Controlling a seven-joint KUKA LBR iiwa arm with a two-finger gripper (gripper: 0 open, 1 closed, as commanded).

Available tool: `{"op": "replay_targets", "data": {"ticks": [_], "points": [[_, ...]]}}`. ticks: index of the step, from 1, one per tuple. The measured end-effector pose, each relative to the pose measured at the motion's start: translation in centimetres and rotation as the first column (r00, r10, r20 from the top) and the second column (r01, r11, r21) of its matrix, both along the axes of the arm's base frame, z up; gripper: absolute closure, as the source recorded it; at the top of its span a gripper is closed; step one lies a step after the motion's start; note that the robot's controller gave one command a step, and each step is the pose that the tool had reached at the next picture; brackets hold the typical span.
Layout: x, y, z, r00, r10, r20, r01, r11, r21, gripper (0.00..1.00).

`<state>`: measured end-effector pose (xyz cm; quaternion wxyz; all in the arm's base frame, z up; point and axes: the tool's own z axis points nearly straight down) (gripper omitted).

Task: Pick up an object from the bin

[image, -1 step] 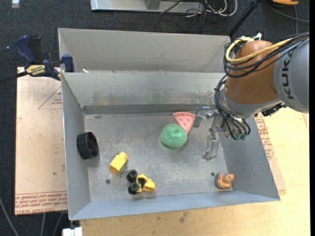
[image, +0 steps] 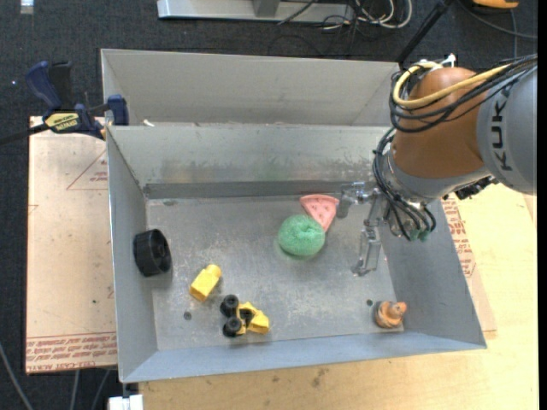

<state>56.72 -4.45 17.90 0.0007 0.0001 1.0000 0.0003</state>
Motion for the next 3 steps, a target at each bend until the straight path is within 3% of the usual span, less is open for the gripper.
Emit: {"op": "replay_targets", "data": {"ticks": [1, 2, 3], "points": [[1.3, 3.4, -2.8, 0.998, -0.07, 0.005, 0.07, 0.998, -0.001, 0.0], [1.1, 5.3, -6.8, 0.994, -0.106, 0.001, 0.106, 0.994, 0.004, 0.0], [3.3, 4.7, -9.6, 0.953, -0.302, 0.006, 0.302, 0.953, 0.003, 1.0]]}}
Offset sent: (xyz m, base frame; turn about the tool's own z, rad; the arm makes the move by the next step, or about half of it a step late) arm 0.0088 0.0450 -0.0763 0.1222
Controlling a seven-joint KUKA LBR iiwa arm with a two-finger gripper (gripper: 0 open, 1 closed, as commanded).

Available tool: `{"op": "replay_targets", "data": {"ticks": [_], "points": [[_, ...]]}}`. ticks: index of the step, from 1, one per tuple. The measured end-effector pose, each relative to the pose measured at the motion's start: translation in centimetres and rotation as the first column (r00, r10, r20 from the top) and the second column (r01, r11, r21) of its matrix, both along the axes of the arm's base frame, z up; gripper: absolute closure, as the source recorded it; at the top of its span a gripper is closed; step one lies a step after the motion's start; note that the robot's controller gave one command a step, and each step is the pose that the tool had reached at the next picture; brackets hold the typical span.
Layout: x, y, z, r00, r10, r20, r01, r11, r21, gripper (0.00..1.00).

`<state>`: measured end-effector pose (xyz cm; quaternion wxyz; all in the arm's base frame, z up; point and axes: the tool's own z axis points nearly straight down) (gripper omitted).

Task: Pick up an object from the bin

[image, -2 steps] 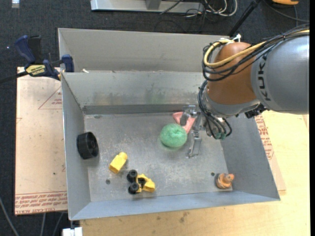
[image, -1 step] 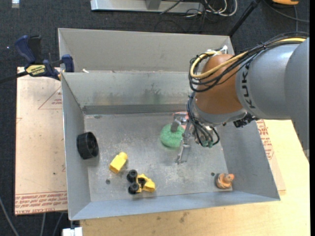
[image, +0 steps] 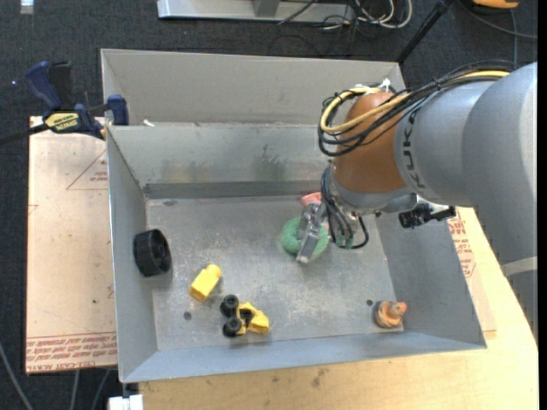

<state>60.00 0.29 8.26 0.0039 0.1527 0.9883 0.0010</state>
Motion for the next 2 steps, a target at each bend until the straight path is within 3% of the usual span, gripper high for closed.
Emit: {"op": "replay_targets", "data": {"ticks": [1, 2], "points": [[0.0, 0.0, 0.0, 1.0, 0.0, 0.0, 0.0, 1.0, 0.0, 1.0], [0.0, -3.5, 12.8, 1.0, 0.002, -0.005, -0.002, 1.0, -0.001, 1.0]]}}
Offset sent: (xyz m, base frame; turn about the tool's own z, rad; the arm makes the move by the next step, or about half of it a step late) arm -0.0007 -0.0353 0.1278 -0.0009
